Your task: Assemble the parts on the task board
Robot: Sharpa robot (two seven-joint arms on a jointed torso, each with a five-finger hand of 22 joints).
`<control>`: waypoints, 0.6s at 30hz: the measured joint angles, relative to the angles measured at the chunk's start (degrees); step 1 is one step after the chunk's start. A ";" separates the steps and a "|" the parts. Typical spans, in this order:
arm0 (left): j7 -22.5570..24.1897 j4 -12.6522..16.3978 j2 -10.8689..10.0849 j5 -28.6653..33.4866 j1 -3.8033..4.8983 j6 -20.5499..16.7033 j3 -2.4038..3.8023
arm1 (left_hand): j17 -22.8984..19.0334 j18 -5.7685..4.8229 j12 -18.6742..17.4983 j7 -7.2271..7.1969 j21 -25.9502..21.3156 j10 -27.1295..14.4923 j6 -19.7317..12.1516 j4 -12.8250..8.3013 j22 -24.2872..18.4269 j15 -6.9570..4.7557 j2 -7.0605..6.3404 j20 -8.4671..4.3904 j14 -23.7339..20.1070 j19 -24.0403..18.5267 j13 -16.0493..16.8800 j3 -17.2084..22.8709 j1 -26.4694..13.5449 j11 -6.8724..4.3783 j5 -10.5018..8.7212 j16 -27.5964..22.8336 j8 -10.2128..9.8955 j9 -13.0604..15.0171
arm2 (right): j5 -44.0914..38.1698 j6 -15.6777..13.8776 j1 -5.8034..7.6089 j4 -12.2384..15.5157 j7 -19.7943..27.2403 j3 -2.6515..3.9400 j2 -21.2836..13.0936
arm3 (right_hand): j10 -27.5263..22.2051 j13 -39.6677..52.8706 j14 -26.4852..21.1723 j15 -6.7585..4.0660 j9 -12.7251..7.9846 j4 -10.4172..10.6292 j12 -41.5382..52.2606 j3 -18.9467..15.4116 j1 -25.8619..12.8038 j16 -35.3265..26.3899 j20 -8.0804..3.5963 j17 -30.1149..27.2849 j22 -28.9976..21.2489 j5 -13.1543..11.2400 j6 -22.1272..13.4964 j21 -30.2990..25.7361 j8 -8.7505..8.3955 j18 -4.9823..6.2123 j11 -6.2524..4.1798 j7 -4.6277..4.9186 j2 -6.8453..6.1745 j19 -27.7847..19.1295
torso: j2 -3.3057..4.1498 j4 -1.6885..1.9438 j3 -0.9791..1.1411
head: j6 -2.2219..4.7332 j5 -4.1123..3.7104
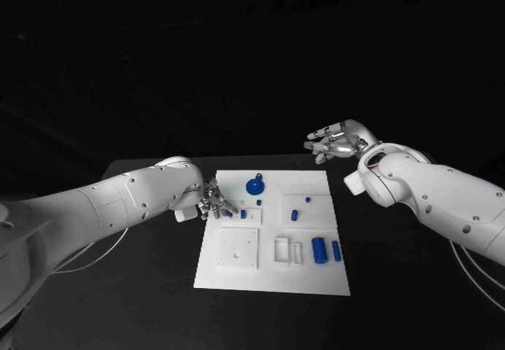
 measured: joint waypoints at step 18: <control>0.05 0.02 0.04 0.97 -0.02 1.86 0.00 | -0.35 0.00 -0.27 0.40 -0.22 0.03 -0.40 -4.11 -0.01 0.20 4.76 0.41 -0.20 -0.42 0.45 1.59 3.52 0.03 2.80 0.00 0.00 -5.64 | 0.00 0.02 0.00 0.05 0.00 0.00 0.01 | 0.00 0.01 0.00 0.00 0.00 0.00 0.00 0.00 0.00 0.00 0.00 0.01 0.00 0.00 0.01 0.00 0.00 0.00 0.00 -0.01 0.00 0.00 | -0.01 -0.06 0.00 | -0.01 -0.04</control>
